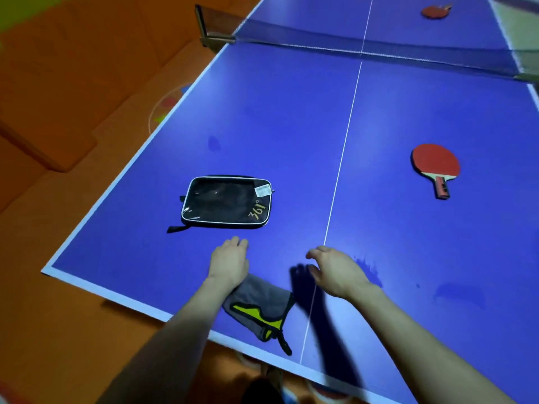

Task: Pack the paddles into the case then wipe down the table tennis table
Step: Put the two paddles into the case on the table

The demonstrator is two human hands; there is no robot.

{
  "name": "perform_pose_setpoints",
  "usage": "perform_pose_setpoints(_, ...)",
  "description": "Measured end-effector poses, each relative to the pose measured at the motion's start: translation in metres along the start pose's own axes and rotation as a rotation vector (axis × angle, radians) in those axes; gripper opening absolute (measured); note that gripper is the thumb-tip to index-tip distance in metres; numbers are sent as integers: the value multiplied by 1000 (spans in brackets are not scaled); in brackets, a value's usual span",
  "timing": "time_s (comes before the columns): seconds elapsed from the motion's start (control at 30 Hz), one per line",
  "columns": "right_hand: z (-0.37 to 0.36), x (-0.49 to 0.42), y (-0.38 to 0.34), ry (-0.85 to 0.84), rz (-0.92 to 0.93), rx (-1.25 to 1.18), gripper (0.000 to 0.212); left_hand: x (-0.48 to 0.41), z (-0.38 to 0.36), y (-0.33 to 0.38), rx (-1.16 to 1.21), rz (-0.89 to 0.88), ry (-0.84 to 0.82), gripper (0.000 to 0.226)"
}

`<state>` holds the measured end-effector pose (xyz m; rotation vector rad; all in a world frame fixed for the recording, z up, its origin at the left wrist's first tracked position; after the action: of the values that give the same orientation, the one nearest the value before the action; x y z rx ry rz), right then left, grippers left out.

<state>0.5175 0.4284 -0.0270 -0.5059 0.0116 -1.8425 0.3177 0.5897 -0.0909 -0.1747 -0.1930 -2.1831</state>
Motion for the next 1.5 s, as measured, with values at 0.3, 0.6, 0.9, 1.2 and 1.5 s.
perform_pose_setpoints(0.3,-2,-34,21,-16,-140,-12,37,-113,-5,1,-312,-95,-48,101)
perform_pose_setpoints(0.6,-8,-20,62,-10,-254,-48,36,-130,30,18,-259,-293,104,63)
perform_pose_setpoints(0.9,21,2,157,349,-624,-926,37,-94,136,153,175,-724,548,60)
perform_pose_setpoints(1.2,60,7,283,509,-691,-1504,25,-52,107,319,187,-1008,291,37)
perform_pose_setpoints(1.5,94,22,384,431,-338,-1209,45,-154,141,392,64,-527,317,40)
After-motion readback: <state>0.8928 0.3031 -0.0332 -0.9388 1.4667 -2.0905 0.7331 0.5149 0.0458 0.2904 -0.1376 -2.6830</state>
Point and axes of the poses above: each hand's wrist, its own x-axis away from the middle knuckle, its own z-axis out of the back of the hand, y = z × x, the point moved 10 cm from there along -x, towards the middle knuckle, and after that the axes turned 4 degrees about y, right-handed, at the moved point
